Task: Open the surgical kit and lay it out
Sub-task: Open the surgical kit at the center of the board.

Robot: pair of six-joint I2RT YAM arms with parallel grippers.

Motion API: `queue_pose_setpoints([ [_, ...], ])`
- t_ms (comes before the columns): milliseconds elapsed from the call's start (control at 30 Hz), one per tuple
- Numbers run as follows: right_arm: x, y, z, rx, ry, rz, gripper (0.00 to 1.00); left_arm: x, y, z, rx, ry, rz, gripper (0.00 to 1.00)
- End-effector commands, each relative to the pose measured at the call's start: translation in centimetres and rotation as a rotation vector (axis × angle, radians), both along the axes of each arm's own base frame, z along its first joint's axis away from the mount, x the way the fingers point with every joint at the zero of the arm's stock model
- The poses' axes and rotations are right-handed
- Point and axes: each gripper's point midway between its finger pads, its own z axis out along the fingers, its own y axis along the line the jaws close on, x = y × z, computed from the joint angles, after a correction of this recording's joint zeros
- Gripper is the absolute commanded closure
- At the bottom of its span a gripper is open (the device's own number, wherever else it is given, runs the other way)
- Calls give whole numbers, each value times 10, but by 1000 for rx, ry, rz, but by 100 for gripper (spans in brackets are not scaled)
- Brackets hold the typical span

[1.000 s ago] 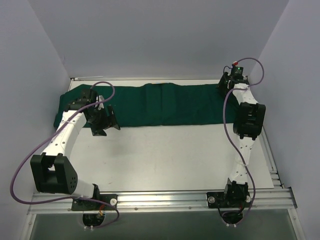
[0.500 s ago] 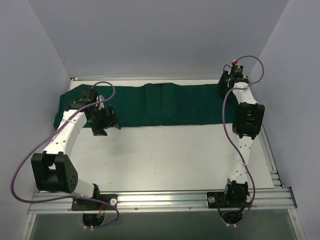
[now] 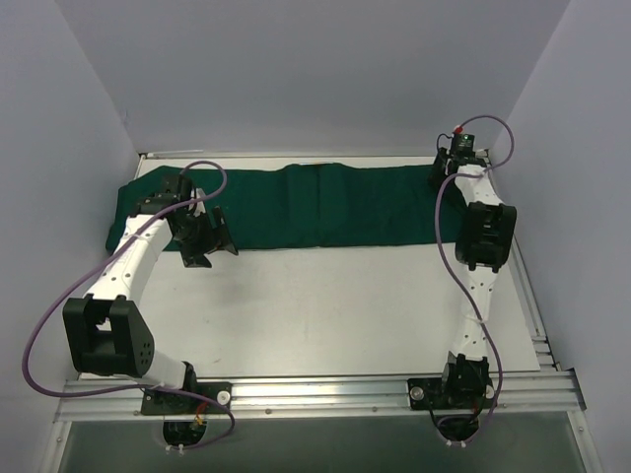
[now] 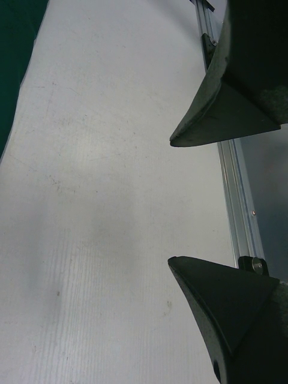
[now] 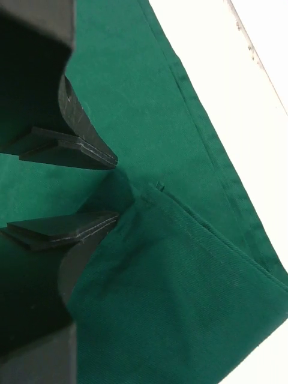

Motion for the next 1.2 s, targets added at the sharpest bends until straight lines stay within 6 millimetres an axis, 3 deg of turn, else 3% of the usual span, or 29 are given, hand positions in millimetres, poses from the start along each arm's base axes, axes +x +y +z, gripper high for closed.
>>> queue_pose_setpoints([
  [0, -5, -1, -13, -56, 54, -1, 66, 15, -1, 16, -18, -63, -1, 18],
  [300, -14, 2, -27, -144, 115, 1, 71, 15, -1, 13, -23, -60, 0, 18],
  [533, -6, 0, -12, -164, 84, -26, 87, 15, 0, 15, -25, -63, 4, 18],
  [767, 5, -1, 13, -153, 27, -39, 100, 18, -2, 17, -35, -65, 4, 18],
  [900, 10, 0, 31, -124, -13, -58, 100, 20, 0, 18, -24, -66, 12, 18],
  [933, 14, -1, 44, -115, -36, -72, 100, 21, 1, 17, -22, -60, 13, 18],
  [1067, 8, 2, 71, 37, -61, -148, 100, 28, 9, 16, -18, -49, 61, 17],
  [1100, 9, 9, 93, 134, -108, -181, 100, 31, 11, 15, -22, -43, 78, 17],
  [1133, 2, 1, 86, 190, -92, -216, 100, 35, 11, 15, -38, -37, 100, 17],
  [1167, 1, 0, 92, 248, -106, -232, 100, 38, 15, 14, -53, -34, 121, 17],
])
